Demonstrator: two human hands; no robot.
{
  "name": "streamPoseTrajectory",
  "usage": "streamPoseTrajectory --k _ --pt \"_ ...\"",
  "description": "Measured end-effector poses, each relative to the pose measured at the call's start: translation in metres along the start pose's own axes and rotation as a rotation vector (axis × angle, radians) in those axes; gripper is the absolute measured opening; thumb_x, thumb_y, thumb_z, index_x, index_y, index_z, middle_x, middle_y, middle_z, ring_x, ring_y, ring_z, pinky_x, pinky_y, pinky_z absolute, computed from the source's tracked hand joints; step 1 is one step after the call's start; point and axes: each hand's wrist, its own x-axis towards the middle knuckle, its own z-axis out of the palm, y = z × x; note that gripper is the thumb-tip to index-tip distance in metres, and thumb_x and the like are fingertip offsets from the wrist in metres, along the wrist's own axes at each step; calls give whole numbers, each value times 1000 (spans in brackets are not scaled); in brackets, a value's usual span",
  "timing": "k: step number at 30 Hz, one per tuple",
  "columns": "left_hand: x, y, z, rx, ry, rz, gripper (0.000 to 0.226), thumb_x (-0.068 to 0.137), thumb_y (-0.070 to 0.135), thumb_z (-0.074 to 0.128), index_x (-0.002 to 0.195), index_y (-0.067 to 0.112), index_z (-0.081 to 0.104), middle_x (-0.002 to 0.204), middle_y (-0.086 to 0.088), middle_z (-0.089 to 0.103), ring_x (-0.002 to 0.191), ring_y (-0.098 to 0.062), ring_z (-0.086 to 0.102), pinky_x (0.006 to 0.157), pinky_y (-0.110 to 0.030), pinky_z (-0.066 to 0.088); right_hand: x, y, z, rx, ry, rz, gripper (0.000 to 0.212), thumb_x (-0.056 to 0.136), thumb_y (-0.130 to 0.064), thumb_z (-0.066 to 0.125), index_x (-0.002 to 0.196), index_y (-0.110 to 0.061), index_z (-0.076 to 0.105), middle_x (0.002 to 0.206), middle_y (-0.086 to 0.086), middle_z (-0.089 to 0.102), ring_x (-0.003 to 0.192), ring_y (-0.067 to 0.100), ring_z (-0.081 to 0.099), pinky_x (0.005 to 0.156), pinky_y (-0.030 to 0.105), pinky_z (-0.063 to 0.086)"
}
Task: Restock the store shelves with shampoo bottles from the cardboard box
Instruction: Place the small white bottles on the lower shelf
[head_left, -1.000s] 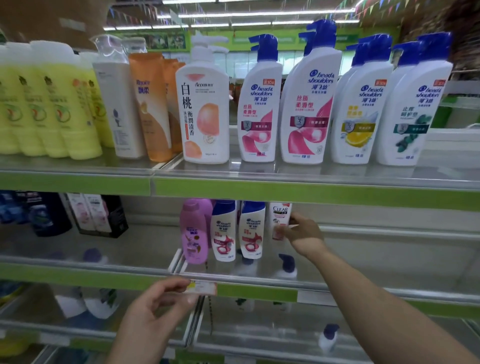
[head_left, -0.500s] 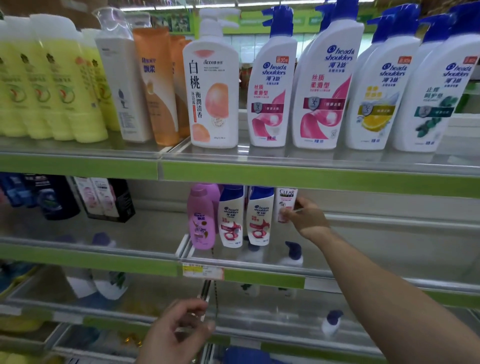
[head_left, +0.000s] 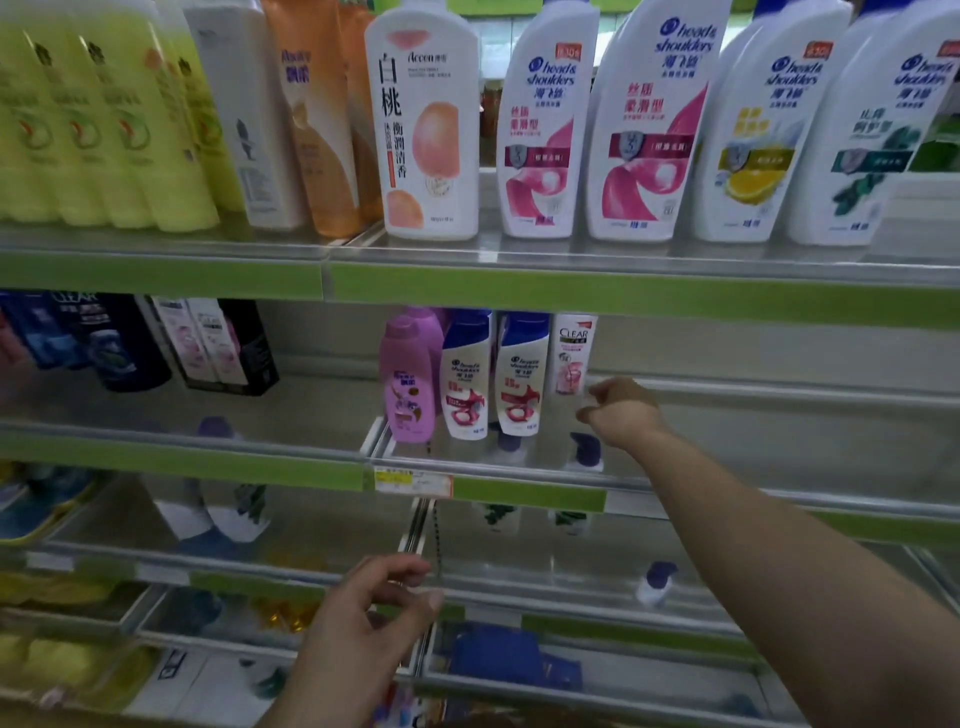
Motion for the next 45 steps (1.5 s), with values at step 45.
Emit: streamPoseTrajectory --k 45 --pt "-67 -221 114 516 -219 -205 17 80 32 78 86 31 62 81 9 67 82 -17 65 75 -30 53 -327 264 140 11 -311 311 27 85 -35 72 107 -20 71 110 1 73 109 25 66 79 22 41"
